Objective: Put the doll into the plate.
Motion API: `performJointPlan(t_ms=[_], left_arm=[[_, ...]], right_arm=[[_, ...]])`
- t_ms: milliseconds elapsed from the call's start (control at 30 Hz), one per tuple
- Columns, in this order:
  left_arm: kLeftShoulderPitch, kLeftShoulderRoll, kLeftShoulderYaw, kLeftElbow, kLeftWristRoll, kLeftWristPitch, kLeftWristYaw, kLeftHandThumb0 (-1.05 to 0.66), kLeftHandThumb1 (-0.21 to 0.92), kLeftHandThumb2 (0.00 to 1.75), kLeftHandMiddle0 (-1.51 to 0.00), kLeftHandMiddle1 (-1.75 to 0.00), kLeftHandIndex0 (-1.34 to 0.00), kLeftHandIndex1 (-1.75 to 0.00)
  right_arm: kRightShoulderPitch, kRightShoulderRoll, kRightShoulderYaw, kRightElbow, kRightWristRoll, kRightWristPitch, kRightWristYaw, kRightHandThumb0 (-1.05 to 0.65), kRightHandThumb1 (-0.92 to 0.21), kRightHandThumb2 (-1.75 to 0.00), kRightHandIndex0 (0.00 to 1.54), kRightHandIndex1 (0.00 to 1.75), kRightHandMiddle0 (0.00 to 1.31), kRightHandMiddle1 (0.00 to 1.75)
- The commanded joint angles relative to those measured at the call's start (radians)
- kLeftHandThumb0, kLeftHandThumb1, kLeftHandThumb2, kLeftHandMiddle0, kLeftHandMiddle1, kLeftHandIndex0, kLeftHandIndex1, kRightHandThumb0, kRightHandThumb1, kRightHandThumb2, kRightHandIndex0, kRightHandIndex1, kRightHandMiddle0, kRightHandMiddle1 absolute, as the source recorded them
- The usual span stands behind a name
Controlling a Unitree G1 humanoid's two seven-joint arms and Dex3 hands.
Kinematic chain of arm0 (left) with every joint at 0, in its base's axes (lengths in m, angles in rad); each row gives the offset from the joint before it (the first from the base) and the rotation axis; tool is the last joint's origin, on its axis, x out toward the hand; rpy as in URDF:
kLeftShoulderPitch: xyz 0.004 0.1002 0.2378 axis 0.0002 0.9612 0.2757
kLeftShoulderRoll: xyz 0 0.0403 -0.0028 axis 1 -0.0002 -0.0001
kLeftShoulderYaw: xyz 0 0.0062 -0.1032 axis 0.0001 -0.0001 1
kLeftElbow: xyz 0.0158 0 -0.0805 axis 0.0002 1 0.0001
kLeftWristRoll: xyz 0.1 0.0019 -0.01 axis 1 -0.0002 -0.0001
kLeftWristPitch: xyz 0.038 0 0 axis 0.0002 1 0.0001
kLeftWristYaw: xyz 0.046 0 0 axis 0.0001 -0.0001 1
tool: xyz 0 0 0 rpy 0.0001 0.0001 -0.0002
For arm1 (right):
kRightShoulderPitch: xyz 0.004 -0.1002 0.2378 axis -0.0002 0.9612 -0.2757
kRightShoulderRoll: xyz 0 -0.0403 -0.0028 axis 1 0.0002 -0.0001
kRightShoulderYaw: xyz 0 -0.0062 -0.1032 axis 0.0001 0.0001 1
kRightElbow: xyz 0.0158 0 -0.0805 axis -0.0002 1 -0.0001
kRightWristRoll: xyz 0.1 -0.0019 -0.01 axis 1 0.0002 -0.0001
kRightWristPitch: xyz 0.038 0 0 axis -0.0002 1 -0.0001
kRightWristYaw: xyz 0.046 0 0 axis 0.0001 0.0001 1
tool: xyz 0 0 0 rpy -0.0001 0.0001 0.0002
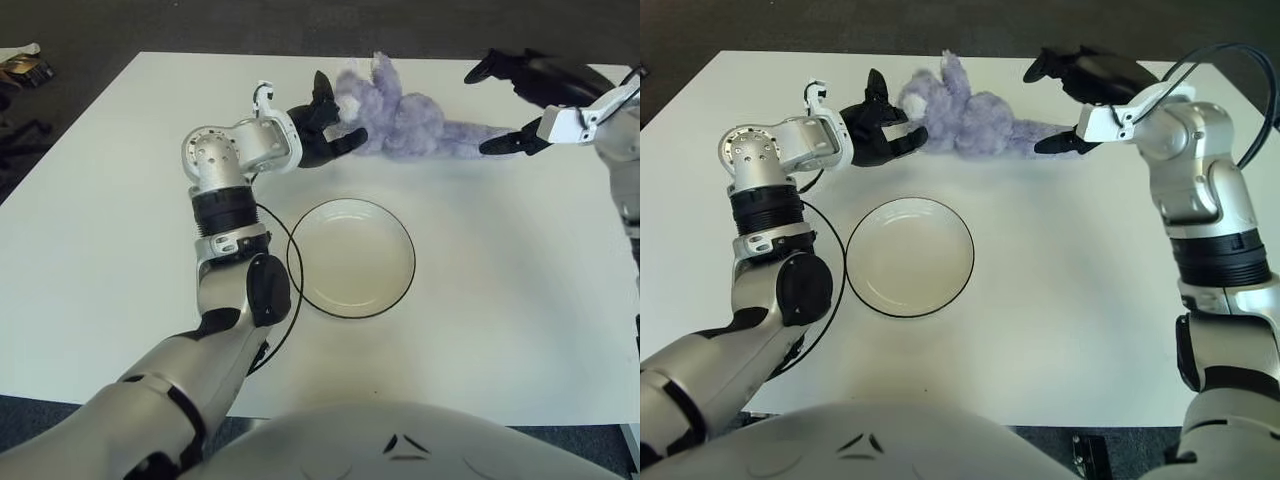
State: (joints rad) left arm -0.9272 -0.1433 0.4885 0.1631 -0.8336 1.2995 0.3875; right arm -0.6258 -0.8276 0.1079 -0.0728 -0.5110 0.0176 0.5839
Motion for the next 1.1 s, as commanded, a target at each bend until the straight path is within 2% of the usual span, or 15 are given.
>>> performJointPlan(t_ms=[0, 167, 333, 500, 733, 867, 1067], left_arm=[[0.004, -0.032, -0.068, -0.029, 0.019, -0.02, -0.046, 0.43, 0.41, 1.2, -0.52, -1.75, 0.0, 0.0], [0.027, 0.016, -0.172, -0.065, 0.074, -0.038, -0.095, 0.44, 0.37, 1.24, -0.55, -1.75, 0.0, 0.0], [0.039, 0.028, -0.212, -0.085, 0.115, -0.051, -0.115, 0.46, 0.33, 1.29, -0.59, -1.75, -0.01, -0.01], [0.044, 0.029, -0.22, -0.093, 0.136, -0.056, -0.129, 0.47, 0.3, 1.34, -0.61, -1.75, 0.0, -0.1], [0.057, 0.019, -0.213, -0.105, 0.152, -0.067, -0.142, 0.47, 0.29, 1.35, -0.62, -1.75, 0.0, -0.17], [0.074, 0.021, -0.219, -0.127, 0.154, -0.065, -0.153, 0.47, 0.29, 1.35, -0.62, -1.75, 0.0, -0.21], [0.099, 0.017, -0.224, -0.168, 0.159, -0.06, -0.161, 0.47, 0.28, 1.35, -0.63, -1.75, 0.0, -0.39]], right_arm=[[-0.002, -0.001, 0.016, -0.061, -0.041, 0.058, 0.039, -1.02, -0.52, -0.69, 0.0, 0.58, 0.0, 0.87], [-0.019, 0.005, 0.04, -0.055, -0.079, 0.089, 0.053, -1.03, -0.53, -0.7, 0.0, 0.64, 0.0, 0.82], [-0.037, 0.026, 0.055, -0.045, -0.109, 0.127, 0.043, -1.02, -0.53, -0.7, 0.0, 0.67, 0.0, 0.83], [-0.047, 0.025, 0.067, -0.045, -0.137, 0.144, 0.054, -1.04, -0.54, -0.7, 0.0, 0.87, 0.0, 0.85], [-0.1, 0.054, 0.094, -0.009, -0.142, 0.155, 0.068, -1.04, -0.53, -0.7, 0.0, 0.97, 0.0, 0.83], [-0.125, 0.074, 0.104, 0.006, -0.134, 0.172, 0.085, -1.0, -0.49, -0.74, 0.0, 1.0, 0.0, 0.83], [-0.141, 0.103, 0.114, 0.016, -0.148, 0.183, 0.066, -0.99, -0.46, -0.78, 0.0, 1.09, 0.0, 0.87]])
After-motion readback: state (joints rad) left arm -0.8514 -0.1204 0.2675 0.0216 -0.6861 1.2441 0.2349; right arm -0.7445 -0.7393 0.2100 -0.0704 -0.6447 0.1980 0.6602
